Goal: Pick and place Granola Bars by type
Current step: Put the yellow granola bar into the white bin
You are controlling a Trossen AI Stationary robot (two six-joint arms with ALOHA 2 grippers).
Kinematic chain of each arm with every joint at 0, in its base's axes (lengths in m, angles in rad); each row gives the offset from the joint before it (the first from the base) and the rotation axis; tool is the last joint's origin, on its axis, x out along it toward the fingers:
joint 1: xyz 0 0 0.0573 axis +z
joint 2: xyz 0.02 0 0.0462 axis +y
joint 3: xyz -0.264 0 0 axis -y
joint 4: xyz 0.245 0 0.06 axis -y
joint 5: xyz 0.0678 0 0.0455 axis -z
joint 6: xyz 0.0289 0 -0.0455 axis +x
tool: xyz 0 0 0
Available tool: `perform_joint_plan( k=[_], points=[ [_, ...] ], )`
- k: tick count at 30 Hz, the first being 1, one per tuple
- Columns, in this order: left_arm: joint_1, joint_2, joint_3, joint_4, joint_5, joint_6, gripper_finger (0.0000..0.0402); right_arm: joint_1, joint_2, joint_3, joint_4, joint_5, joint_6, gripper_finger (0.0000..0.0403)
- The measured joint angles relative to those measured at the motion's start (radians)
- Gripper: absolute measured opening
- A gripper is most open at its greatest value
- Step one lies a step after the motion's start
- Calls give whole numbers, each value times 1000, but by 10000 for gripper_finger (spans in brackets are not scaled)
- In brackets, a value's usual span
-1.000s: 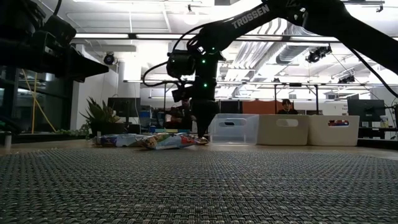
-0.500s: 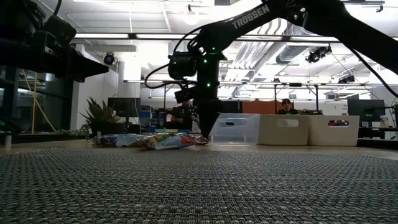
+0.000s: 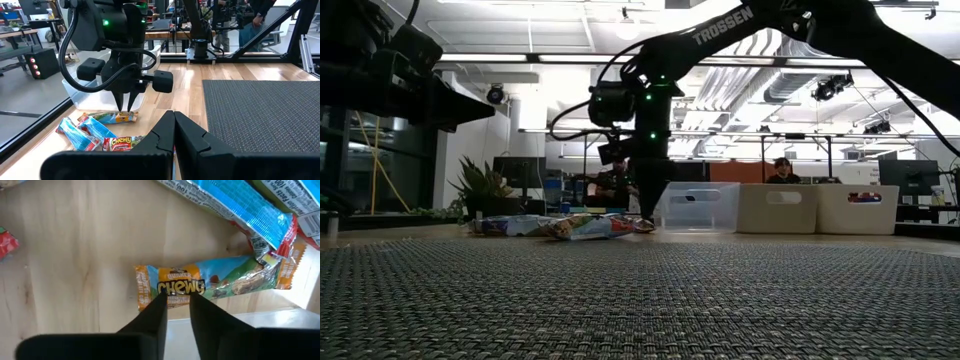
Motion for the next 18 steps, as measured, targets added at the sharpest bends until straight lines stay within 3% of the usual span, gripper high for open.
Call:
perform_joint_plan(
  k=[7, 18],
  points=[
    [0, 0, 0, 0, 0, 0, 1, 0, 0, 0, 12, 31, -2, 4],
    [0, 0, 0, 0, 0, 0, 1, 1, 0, 11, 83, 34, 40, 4]
  ],
)
